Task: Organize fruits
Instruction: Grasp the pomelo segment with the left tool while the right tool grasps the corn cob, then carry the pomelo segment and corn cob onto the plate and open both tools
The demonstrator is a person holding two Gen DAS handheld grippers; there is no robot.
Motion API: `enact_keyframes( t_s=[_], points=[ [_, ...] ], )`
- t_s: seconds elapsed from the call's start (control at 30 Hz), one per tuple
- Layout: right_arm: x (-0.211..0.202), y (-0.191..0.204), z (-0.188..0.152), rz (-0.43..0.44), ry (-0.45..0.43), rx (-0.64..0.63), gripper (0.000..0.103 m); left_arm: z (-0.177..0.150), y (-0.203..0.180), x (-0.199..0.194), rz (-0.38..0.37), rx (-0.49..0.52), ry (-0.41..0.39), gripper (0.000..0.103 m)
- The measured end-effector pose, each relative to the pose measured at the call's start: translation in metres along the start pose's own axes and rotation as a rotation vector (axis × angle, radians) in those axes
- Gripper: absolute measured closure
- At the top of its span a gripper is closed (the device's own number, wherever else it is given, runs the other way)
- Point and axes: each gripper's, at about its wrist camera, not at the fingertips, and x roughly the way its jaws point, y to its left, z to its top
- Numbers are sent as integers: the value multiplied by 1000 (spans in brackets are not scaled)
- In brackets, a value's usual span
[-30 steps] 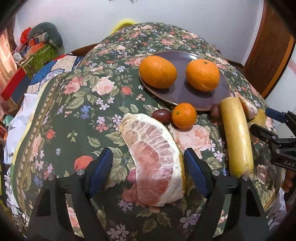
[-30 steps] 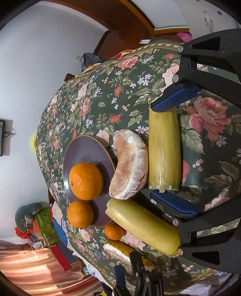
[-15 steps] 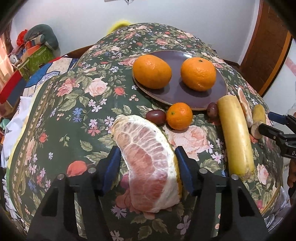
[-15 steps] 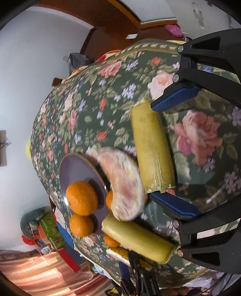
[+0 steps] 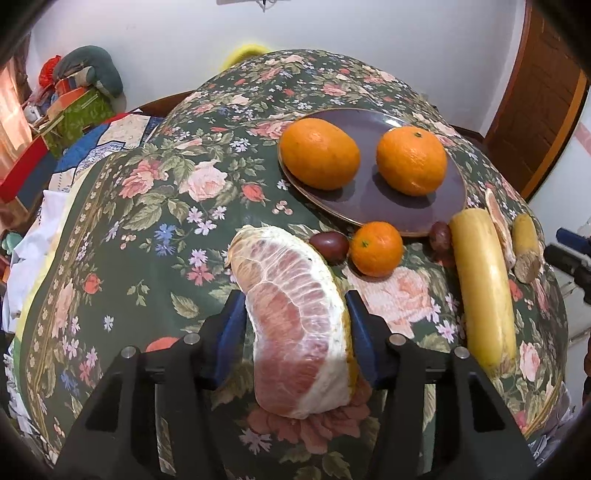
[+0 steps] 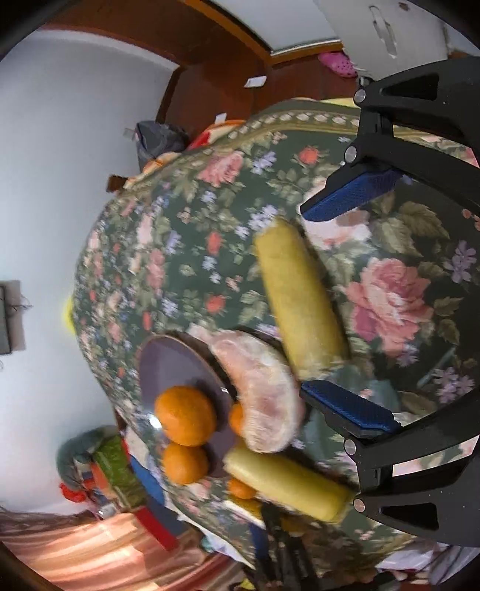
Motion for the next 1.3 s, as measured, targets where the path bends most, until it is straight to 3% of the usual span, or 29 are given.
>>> enact_keyframes(
  t_s=[0.23, 0.37, 0.53, 0.77, 0.9, 1.03, 1.17, 1.3],
  points=[
    [22, -14, 14, -78, 11, 45, 17, -2, 2, -5, -28, 11, -7, 49],
    [27, -21, 14, -50, 22, 83, 17, 1, 2, -9, -12, 16, -26, 50],
    [39, -15, 12, 46, 67, 111, 16, 8, -1, -17, 0, 23, -57, 50],
    [47, -10, 11, 54, 82, 109, 20, 22, -9, -33, 0, 39, -117, 50],
    [45, -9, 8, 89, 89, 89, 33, 29, -15, -40, -13, 41, -143, 50],
    [35, 3, 5, 63, 79, -7, 49, 32, -23, -45, -22, 57, -158, 50],
    [27, -1, 0, 52, 78, -52, 57, 31, -27, -48, -21, 70, -166, 50],
    [27, -16, 2, 72, 95, 11, 60, 31, -28, -49, -21, 74, -169, 50]
  ],
)
